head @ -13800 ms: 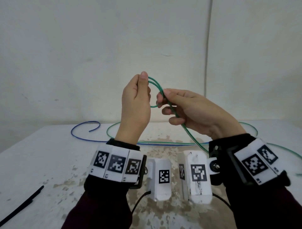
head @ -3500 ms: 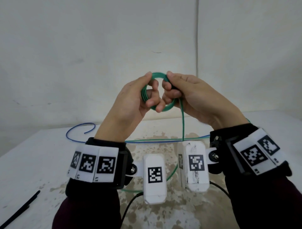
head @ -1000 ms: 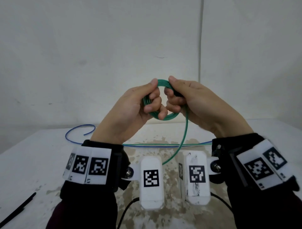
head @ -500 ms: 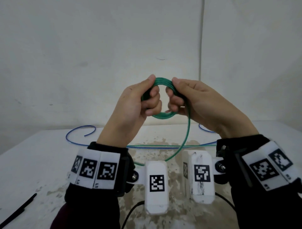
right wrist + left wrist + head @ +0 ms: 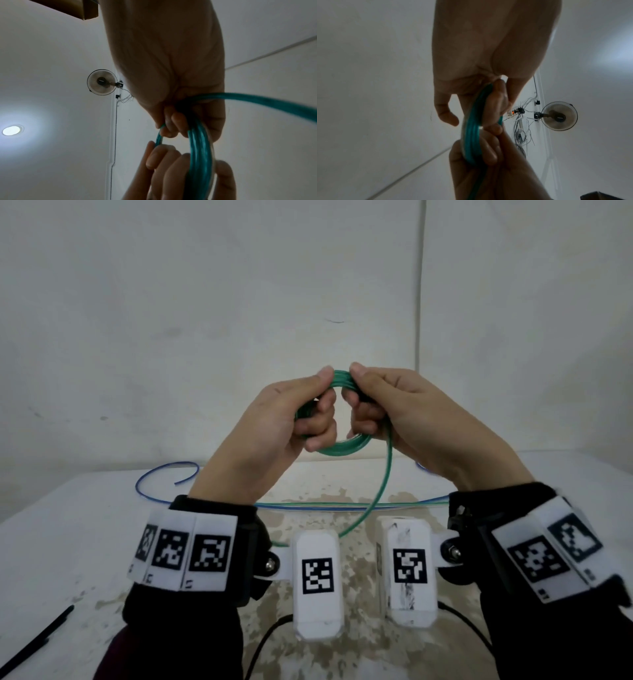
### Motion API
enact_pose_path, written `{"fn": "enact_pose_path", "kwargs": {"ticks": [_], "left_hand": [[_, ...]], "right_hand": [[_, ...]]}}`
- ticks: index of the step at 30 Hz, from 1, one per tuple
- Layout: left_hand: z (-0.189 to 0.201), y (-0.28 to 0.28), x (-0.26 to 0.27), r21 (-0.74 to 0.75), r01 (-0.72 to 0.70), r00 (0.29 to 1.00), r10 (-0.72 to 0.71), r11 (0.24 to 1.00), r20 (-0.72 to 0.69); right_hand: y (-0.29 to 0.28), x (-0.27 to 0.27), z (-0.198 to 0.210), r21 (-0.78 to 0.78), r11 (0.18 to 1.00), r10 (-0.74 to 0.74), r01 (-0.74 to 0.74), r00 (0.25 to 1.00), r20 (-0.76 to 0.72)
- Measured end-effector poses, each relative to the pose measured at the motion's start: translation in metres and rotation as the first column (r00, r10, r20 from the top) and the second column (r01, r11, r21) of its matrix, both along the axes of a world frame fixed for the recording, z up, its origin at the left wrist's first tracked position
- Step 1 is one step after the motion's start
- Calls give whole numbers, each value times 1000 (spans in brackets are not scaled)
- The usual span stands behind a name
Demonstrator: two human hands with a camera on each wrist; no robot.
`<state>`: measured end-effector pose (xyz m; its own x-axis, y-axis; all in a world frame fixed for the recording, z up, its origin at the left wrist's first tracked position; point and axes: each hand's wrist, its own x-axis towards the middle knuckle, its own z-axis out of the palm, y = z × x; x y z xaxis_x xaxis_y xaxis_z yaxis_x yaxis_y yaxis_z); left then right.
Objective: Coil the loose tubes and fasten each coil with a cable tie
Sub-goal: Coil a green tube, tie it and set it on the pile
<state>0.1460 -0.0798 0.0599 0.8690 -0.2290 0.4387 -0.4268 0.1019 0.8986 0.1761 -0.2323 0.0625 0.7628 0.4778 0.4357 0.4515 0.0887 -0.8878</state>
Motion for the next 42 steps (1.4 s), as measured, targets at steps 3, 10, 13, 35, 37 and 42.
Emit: {"fn": "enact_pose_path", "kwargs": {"ticks": [3,10,13,35,37,42], "left_hand": [[1,0,0,-103,-57,995,65,993,78],[3,-2,2,-245,58,998,-56,968,18],[2,3,1,-82,44,999,-46,996,-22],[6,10,0,-342,-78,982,131,936,134],[6,12,-1,-347,-87,980,142,934,137],[8,11,-2,-299,16,991,25,954,133]], "right_hand": [[4,0,0,78,996,57,-52,996,-63],[2,1,-1,230,962,179,-144,974,-138],[4,1,-1,190,975,141,-114,980,-138],[14,-4,-4,80,997,-2,8,997,-72],[17,-3,-5,81,995,65,-58,994,-87],[11,-2,-4,162,980,127,-113,988,-84]]}}
